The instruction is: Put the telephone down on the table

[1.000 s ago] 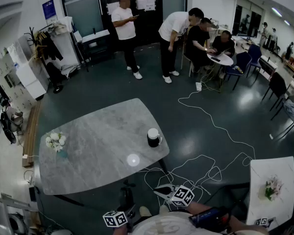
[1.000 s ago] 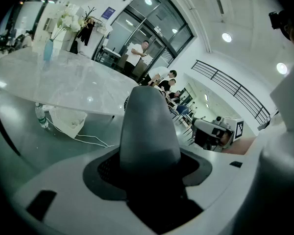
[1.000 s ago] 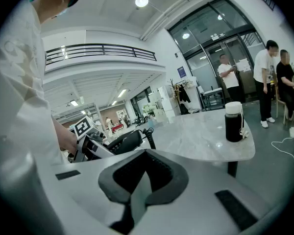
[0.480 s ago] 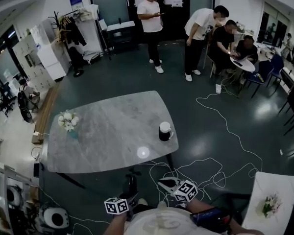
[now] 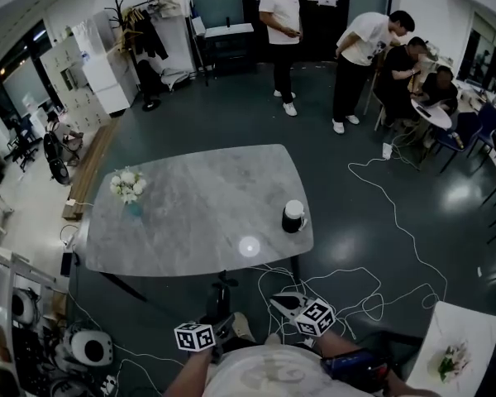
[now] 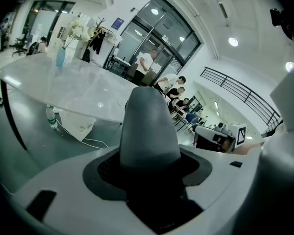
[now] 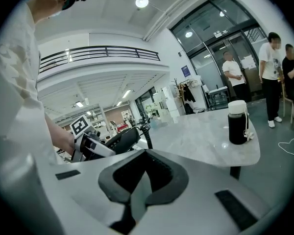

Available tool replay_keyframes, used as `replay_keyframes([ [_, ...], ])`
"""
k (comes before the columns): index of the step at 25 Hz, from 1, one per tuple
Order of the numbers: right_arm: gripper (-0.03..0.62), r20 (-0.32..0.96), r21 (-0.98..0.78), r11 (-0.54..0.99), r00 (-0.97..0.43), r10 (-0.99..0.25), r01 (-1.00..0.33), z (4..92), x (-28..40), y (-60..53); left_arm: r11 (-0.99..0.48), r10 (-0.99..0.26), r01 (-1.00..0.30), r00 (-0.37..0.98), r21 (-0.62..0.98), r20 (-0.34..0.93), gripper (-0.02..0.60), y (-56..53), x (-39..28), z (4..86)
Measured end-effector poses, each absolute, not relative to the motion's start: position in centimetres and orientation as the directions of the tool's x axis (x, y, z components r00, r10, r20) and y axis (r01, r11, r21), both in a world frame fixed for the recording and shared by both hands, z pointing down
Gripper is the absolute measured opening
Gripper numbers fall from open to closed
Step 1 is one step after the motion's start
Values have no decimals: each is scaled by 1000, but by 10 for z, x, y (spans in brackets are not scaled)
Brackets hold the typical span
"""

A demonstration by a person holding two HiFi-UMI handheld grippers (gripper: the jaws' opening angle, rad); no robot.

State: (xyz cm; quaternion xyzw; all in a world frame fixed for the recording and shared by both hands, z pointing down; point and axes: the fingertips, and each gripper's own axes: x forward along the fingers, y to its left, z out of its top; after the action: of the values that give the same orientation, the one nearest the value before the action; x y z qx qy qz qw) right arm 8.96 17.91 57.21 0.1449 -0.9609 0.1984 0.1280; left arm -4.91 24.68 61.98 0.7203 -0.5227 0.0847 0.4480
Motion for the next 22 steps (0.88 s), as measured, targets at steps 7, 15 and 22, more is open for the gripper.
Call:
replay_keyframes([
  [7, 15, 326, -349, 865, -913, -248, -359, 577, 83, 166, -67, -668, -823, 457, 564, 587, 276, 227, -55, 622],
  [15, 15, 342, -333, 849, -892, -297, -411, 573, 76, 133, -107, -651, -817, 489, 567, 581, 276, 188, -68, 621],
  [22, 15, 358, -323, 834, -874, -329, -447, 570, 50, 107, -136, -647, -809, 510, 573, 567, 276, 155, -97, 616],
])
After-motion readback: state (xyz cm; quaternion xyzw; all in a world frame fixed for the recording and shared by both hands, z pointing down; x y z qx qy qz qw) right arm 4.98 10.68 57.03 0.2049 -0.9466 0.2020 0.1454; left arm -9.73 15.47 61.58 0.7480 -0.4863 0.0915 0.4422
